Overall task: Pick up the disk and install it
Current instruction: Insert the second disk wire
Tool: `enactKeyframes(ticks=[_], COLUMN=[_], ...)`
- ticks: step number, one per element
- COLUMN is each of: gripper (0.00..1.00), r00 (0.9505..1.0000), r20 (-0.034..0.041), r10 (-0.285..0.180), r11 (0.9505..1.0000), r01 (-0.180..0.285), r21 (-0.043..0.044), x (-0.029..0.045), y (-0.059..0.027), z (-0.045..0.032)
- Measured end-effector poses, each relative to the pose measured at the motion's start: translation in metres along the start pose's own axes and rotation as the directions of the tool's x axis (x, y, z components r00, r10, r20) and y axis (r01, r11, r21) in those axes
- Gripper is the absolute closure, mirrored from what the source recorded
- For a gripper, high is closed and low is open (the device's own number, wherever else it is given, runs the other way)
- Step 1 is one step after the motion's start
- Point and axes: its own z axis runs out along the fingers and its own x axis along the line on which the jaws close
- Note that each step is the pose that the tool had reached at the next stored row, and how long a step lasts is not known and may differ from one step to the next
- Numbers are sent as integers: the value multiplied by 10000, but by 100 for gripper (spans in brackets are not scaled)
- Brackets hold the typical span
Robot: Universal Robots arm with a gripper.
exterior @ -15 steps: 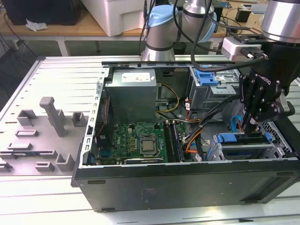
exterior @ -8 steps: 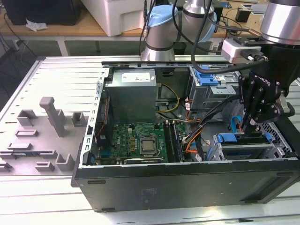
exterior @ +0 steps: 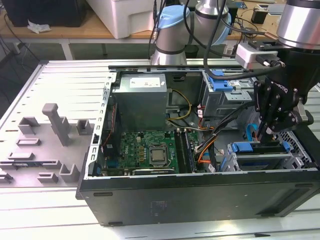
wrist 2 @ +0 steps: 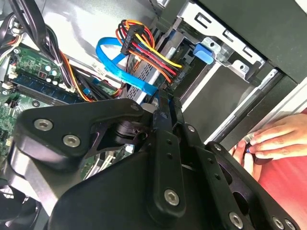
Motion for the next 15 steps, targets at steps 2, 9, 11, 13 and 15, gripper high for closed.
enactKeyframes(ticks=[2,9,11,13,15], gripper=[84,84,84,84,84], r00=[10000,10000,10000,10000,10000], r20=[0,-1,-2,-1,-2], r10=[-7,-16,-19,-19,-19], r11=[10000,10000,10000,10000,10000], r01=[7,16,19,19,19], r21=[9,33,43,51,57], x=[-1,-4,-5,-5,-6], y=[1,2,2,4,6], z=[8,23,27,30,33])
